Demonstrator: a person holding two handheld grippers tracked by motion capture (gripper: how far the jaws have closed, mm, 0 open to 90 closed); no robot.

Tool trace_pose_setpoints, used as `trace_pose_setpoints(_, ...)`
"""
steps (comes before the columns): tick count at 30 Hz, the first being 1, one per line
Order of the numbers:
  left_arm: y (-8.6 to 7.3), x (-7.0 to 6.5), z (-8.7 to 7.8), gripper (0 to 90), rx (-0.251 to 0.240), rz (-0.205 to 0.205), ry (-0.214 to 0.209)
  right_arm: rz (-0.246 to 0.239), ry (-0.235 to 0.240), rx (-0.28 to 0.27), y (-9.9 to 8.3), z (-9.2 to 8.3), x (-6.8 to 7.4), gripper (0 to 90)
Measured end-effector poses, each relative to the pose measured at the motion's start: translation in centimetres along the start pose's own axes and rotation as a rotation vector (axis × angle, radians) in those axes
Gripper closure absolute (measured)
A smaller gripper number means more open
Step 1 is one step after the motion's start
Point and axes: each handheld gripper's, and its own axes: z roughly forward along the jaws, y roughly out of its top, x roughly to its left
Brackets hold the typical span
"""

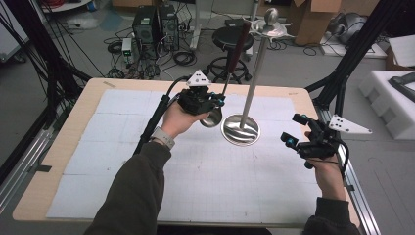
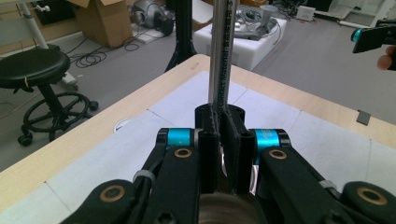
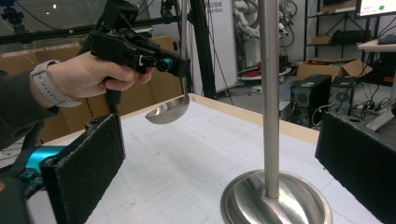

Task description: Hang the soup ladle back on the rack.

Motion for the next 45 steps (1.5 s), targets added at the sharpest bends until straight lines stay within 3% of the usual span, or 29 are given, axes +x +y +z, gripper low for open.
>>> trace_pose_setpoints(28, 0.3, -0.1, 2.8, 82.8, 0.046, 0.013, -0.011, 0.023, -0.009, 0.013, -0.7, -0.3, -0.5, 0.4)
trace_pose_setpoints(31, 0.3, -0.1, 2.7, 69.9, 0.029, 0.008, -0.016, 0.025, -0.008, 0.012, -0.7, -0.3, -0.4, 0.3)
trace_pose_setpoints(32, 0.3, -0.1, 2.6, 69.9, 0.03, 0.0, -0.017, 0.025, -0.008, 0.012, -0.7, -0.3, -0.4, 0.3)
trace_pose_setpoints(33, 0.3, 0.0, 2.2, 61.5, 0.031, 0.007, -0.015, 0.02, 0.0, 0.02, -0.7, -0.2, -0.3, 0.3)
trace_pose_setpoints(35, 0.3, 0.0, 1.9, 59.7, 0.03, 0.017, -0.01, 0.017, 0.003, 0.021, -0.8, -0.1, -0.3, 0.4)
trace_pose_setpoints(36, 0.3, 0.1, 1.7, 57.3, 0.023, 0.021, -0.019, 0.017, 0.004, 0.028, -0.8, 0.0, -0.2, 0.3)
trace_pose_setpoints(37, 0.4, 0.2, 1.1, 52.1, 0.008, 0.015, -0.054, 0.024, 0.003, 0.036, -0.9, 0.1, -0.2, 0.3)
trace_pose_setpoints(38, 0.4, 0.2, 1.1, 50.0, 0.008, 0.015, -0.054, 0.024, 0.003, 0.036, -0.9, 0.1, -0.2, 0.3)
trace_pose_setpoints(41, 0.1, 0.3, 0.0, 40.3, -0.046, 0.051, -0.11, 0.026, -0.005, 0.035, -1.0, 0.0, -0.3, 0.3)
trace_pose_setpoints(43, -0.2, 0.4, -0.3, 23.6, -0.044, 0.059, -0.103, 0.024, -0.008, 0.03, -0.9, -0.2, -0.4, 0.3)
trace_pose_setpoints(44, -0.2, 0.4, -0.3, 21.9, -0.044, 0.059, -0.103, 0.024, -0.008, 0.03, -0.9, -0.2, -0.4, 0.3)
trace_pose_setpoints(45, -0.5, 0.4, -0.8, 21.4, -0.046, 0.089, -0.077, 0.026, -0.014, 0.025, -1.0, -0.3, -0.4, 0.4)
